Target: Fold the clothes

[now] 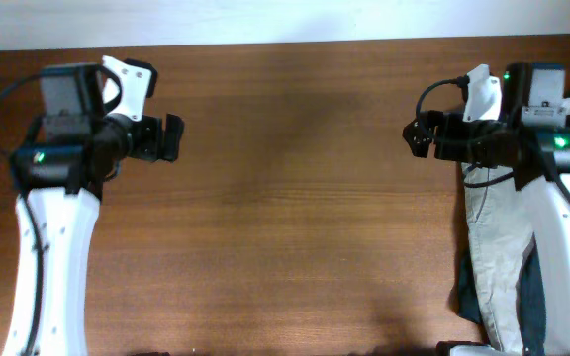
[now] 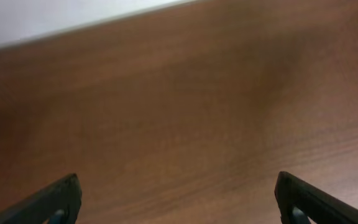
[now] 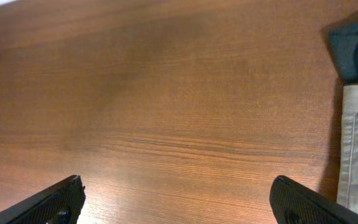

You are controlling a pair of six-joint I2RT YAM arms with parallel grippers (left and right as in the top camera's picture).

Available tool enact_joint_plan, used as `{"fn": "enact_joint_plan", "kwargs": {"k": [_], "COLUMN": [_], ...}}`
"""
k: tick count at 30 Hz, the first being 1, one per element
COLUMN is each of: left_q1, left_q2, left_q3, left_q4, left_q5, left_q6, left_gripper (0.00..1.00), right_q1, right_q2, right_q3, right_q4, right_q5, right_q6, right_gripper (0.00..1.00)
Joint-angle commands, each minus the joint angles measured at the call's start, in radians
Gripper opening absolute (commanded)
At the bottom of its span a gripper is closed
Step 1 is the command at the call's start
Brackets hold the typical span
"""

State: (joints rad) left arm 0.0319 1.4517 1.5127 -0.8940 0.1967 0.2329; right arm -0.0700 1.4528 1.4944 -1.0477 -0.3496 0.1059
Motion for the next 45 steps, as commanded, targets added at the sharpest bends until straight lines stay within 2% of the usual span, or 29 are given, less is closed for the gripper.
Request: {"fn": "enact_joint_plan", "kwargs": {"k": [1, 4, 6, 8, 10, 13, 17, 18, 19, 21, 23, 25, 28, 30, 32, 34, 35, 36, 37, 38, 42, 45], "left_q1": [-0.003, -0.003, -0.003, -0.003, -0.003, -0.003, -0.003, -0.003, -0.003, -0.003, -0.003, -0.003, 0.006, 0.058, 0.155, 0.204, 0.220, 0.221, 0.220, 0.220, 0.194, 0.108], "left_q2": [0.076, 0.092, 0.092, 0.092, 0.092, 0.092, 0.092, 0.092, 0.092, 0.092, 0.092, 0.091, 0.084, 0.068, 0.030, -0.006, -0.023, -0.033, -0.041, -0.042, -0.004, 0.173], "left_q3": [0.017, 0.017, 0.017, 0.017, 0.017, 0.017, 0.017, 0.017, 0.017, 0.017, 0.017, 0.021, 0.087, 0.182, 0.277, 0.291, 0.291, 0.291, 0.291, 0.291, 0.287, 0.287], "left_q4": [-0.040, -0.061, -0.058, -0.058, -0.058, -0.057, -0.054, -0.053, -0.054, -0.054, -0.055, -0.056, -0.112, -0.176, -0.219, -0.217, -0.220, -0.221, -0.222, -0.223, -0.230, -0.249], "left_q5": [0.035, 0.047, 0.047, 0.047, 0.046, 0.043, 0.043, 0.042, 0.043, 0.036, -0.040, -0.114, -0.116, -0.116, -0.116, -0.116, -0.115, -0.115, -0.115, -0.084, 0.028, 0.025], "left_q6": [-0.052, -0.079, -0.079, -0.079, -0.078, -0.078, -0.078, -0.078, -0.070, -0.059, -0.059, -0.060, -0.061, -0.103, -0.128, -0.127, -0.127, -0.127, -0.127, -0.127, -0.123, -0.081], "left_gripper": [0.99, 0.99, 0.99, 0.99, 0.99, 0.99, 0.99, 0.99, 0.99, 0.99, 0.97, 0.93, 0.90, 0.91, 0.92, 0.95, 0.97, 0.98, 0.99, 0.99, 0.99, 0.98], "right_q1": [-0.004, -0.103, -0.290, -0.446, -0.547, -0.625, -0.626, -0.626, -0.626, -0.629, -0.628, -0.579, -0.402, -0.193, 0.122, 0.374, 0.492, 0.565, 0.636, 0.636, 0.441, 0.327], "right_q2": [0.061, 0.162, 0.315, 0.444, 0.498, 0.548, 0.665, 0.679, 0.684, 0.682, 0.620, 0.465, 0.258, 0.180, 0.190, 0.229, 0.254, 0.267, 0.270, 0.253, 0.206, 0.206], "right_q3": [0.019, 0.023, 0.083, 0.156, 0.167, 0.166, 0.166, 0.166, 0.166, 0.174, 0.206, 0.235, 0.238, 0.238, 0.237, 0.237, 0.237, 0.237, 0.238, 0.243, 0.246, 0.246], "right_q4": [-0.015, 0.032, 0.094, 0.152, 0.251, 0.323, 0.357, 0.357, 0.357, 0.365, 0.348, 0.333, 0.302, 0.305, 0.307, 0.303, 0.298, 0.298, 0.298, 0.295, 0.194, 0.067], "right_q5": [0.041, 0.170, 0.204, 0.188, 0.187, 0.198, 0.257, 0.257, 0.257, 0.187, 0.033, -0.122, -0.144, -0.144, -0.124, -0.064, -0.043, -0.034, 0.060, 0.144, 0.140, 0.099], "right_q6": [0.006, 0.129, 0.221, 0.244, 0.243, 0.248, 0.256, 0.272, 0.277, 0.270, 0.258, 0.217, 0.212, 0.214, 0.225, 0.225, 0.224, 0.202, 0.186, 0.185, 0.183, 0.182], "right_gripper": [0.99, 0.99, 0.99, 0.98, 0.96, 0.87, 0.72, 0.72, 0.66, 0.04, 0.04, 0.04, 0.04, 0.04, 0.04, 0.04, 0.21, 0.53, 0.70, 0.78, 0.79, 0.78]}}
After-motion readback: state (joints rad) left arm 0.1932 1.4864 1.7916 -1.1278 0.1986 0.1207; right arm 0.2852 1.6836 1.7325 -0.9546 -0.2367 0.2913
